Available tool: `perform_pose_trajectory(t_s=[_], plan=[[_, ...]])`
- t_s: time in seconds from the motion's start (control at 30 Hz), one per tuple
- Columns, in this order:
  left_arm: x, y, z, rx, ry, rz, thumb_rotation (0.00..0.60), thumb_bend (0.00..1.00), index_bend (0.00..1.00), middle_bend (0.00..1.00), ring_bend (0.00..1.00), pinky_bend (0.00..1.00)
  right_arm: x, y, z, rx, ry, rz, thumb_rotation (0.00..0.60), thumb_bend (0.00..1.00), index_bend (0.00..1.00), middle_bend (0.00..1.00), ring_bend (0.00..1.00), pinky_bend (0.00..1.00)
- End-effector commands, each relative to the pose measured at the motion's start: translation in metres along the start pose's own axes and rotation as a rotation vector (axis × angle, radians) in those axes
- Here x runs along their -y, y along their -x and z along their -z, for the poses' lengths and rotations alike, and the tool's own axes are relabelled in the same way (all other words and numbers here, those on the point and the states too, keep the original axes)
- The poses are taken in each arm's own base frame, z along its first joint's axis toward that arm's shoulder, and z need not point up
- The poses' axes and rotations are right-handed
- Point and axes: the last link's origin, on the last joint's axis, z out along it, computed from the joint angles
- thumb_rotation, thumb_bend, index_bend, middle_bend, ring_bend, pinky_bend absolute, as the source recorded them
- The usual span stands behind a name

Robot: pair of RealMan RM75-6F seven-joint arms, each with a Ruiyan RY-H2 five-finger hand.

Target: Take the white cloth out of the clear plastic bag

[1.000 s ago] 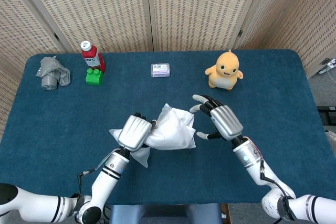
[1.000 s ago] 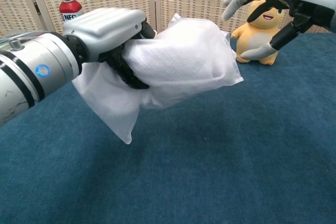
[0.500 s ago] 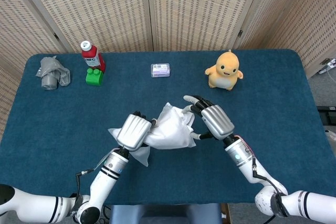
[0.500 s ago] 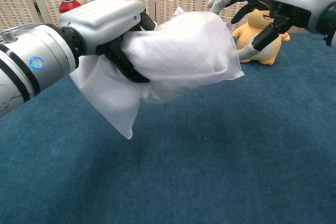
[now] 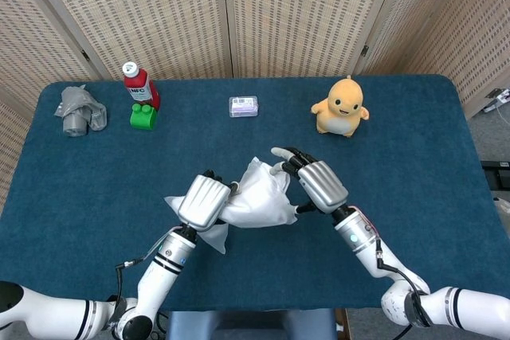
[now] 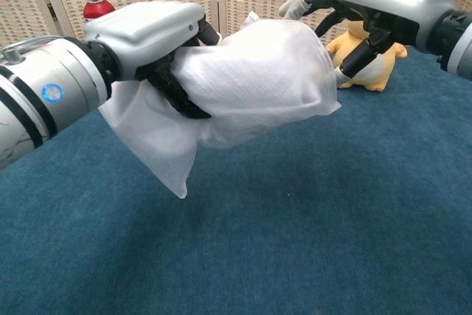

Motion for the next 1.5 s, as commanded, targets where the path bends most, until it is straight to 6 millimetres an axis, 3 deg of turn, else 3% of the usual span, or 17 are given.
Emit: perform_pose_trajectory(t_s=[0.03, 0.33, 0.93, 1.27, 1.5], plan=[[0.000, 0.001, 0.000, 0.002, -0.003, 0.001, 0.600, 0.27, 0.62, 0.80, 0.63, 0.46, 0.001, -0.001, 0.001, -0.004, -0.004, 0.000, 0.600, 0.04, 0.34, 0.12, 0.08, 0.23], [0.001, 0.005, 0.002, 0.012, -0.008, 0.002, 0.600, 0.27, 0.62, 0.80, 0.63, 0.46, 0.000, -0.005, 0.006, -0.014, -0.001, -0.007, 0.600, 0.04, 0.34, 0.12, 0.08, 0.23], [-0.001, 0.004, 0.002, 0.008, -0.008, 0.010, 0.600, 0.27, 0.62, 0.80, 0.63, 0.46, 0.005, 0.015, -0.005, 0.036, -0.020, -0.026, 0.600, 0.05, 0.35, 0.12, 0.08, 0.23], [-0.003, 0.002, 0.000, 0.004, -0.004, 0.013, 0.600, 0.27, 0.62, 0.80, 0.63, 0.46, 0.012, 0.021, -0.011, 0.049, -0.034, -0.029, 0.600, 0.35, 0.62, 0.15, 0.08, 0.23], [0.000, 0.004, 0.003, 0.012, -0.012, 0.010, 0.600, 0.27, 0.62, 0.80, 0.63, 0.46, 0.016, 0.022, -0.014, 0.047, -0.035, -0.020, 0.600, 0.54, 0.74, 0.18, 0.08, 0.23]])
